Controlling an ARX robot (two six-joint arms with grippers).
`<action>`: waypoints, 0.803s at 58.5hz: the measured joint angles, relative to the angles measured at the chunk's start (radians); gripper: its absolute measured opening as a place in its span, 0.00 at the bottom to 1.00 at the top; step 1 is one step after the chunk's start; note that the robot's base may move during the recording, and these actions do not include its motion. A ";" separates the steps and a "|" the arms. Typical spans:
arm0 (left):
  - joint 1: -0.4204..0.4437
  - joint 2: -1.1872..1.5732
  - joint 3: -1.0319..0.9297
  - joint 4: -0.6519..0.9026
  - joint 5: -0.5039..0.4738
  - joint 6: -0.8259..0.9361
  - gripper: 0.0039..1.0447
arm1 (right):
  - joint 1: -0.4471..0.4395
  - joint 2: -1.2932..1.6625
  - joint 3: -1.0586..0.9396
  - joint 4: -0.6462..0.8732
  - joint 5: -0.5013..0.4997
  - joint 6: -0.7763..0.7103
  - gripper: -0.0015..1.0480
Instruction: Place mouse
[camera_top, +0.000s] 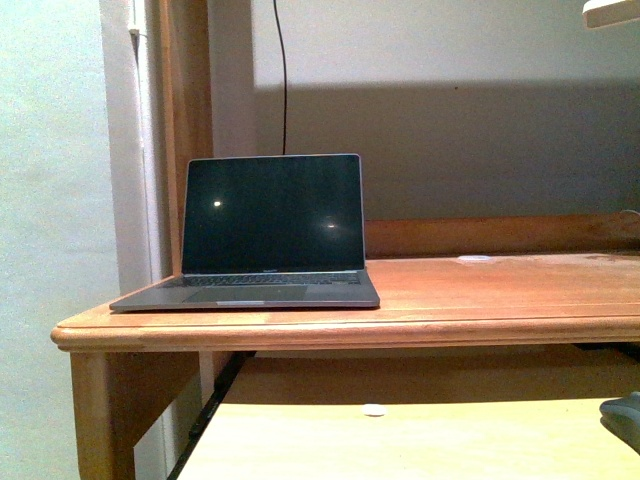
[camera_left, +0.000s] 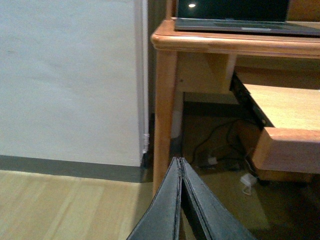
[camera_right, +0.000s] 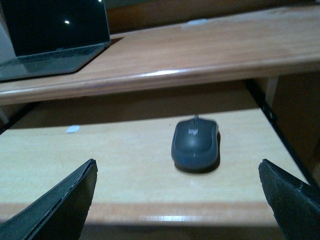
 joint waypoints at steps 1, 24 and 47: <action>0.020 -0.002 0.000 0.000 0.006 0.000 0.02 | 0.010 0.035 0.019 0.023 0.015 -0.010 0.93; 0.056 -0.003 0.000 -0.001 0.023 0.000 0.16 | 0.138 0.546 0.308 0.164 0.266 -0.261 0.93; 0.056 -0.003 0.000 -0.001 0.023 0.000 0.88 | 0.135 0.688 0.467 -0.126 0.381 -0.311 0.93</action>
